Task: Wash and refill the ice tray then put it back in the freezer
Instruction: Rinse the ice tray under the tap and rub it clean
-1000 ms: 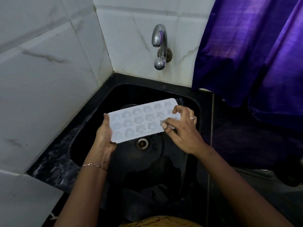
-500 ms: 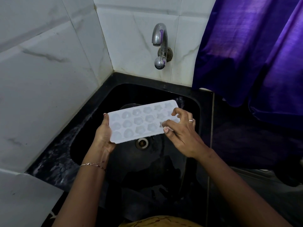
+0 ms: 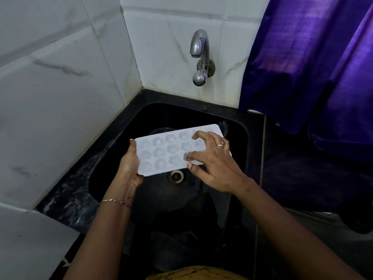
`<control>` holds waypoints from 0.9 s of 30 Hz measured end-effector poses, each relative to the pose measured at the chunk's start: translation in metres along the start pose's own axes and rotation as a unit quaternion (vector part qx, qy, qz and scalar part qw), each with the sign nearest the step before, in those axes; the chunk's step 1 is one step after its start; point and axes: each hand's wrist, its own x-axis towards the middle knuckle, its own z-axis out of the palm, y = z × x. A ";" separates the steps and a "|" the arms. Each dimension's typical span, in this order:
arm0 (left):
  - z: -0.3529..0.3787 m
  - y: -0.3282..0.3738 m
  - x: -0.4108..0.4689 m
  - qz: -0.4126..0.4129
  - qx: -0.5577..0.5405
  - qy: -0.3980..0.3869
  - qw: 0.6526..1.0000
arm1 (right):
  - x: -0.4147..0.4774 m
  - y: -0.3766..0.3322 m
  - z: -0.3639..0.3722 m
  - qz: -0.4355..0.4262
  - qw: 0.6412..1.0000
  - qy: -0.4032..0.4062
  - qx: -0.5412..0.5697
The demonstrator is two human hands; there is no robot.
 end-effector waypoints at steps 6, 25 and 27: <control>0.001 0.000 0.001 0.000 -0.010 -0.008 1.000 | 0.000 0.004 0.001 -0.009 1.000 0.018 -0.016; 0.003 0.004 0.006 0.007 -0.013 -0.034 0.999 | 0.003 0.007 -0.011 -0.017 1.000 -0.016 0.013; 0.002 0.003 0.006 0.008 -0.012 -0.038 0.999 | 0.006 0.003 -0.016 0.002 0.999 -0.001 0.052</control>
